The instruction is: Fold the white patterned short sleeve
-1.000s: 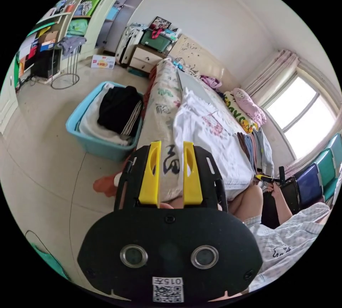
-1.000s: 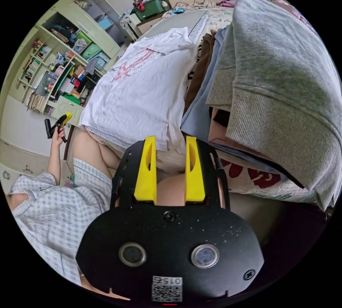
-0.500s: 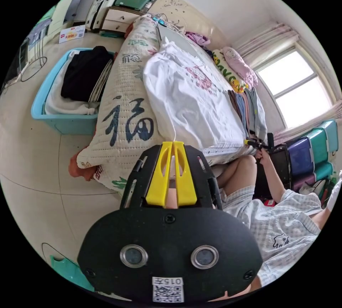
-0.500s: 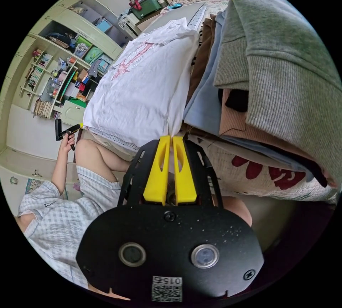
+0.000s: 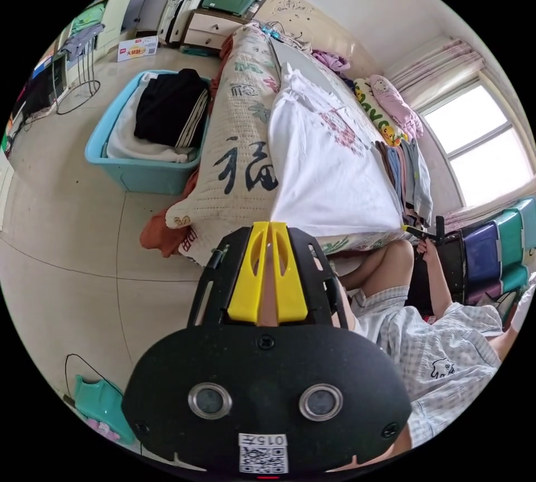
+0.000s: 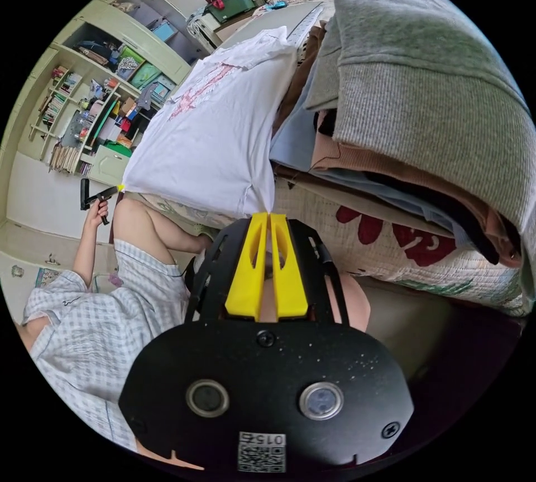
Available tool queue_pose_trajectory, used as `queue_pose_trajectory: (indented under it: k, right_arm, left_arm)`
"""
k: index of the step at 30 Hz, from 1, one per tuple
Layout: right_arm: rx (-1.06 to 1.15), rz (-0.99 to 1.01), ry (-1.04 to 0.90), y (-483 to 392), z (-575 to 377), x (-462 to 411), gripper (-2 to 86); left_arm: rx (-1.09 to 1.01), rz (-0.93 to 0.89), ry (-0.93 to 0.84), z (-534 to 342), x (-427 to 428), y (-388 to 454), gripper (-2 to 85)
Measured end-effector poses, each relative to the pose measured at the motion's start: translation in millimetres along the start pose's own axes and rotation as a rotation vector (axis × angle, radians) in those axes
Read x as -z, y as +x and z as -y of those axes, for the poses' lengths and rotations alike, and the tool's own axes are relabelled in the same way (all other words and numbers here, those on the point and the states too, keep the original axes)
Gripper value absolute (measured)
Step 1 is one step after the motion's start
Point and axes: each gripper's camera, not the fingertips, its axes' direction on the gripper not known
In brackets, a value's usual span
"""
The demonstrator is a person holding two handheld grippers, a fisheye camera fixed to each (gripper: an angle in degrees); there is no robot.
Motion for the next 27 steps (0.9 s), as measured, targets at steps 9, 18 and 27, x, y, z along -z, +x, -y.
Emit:
queue_pose_trajectory:
  k: [9, 18, 27]
  right_arm:
    - [0.055, -0.102, 0.052, -11.6, -6.1, 42.6, 0.7]
    - [0.272, -0.093, 0.301, -50.8, 161.6, 53.2, 6.8]
    - [0.188, -0.068, 0.318, -18.9, 382.7, -48.9, 10.3]
  left_arm:
    - [-0.029, 0.135, -0.016, 24.4, 5.0, 18.4, 2.5]
    - [-0.273, 0.142, 0.216, 223.7, -18.3, 133.4, 7.9]
    - [-0.267, 0.191, 0.122, 450.8, -195.3, 183.4, 10.2]
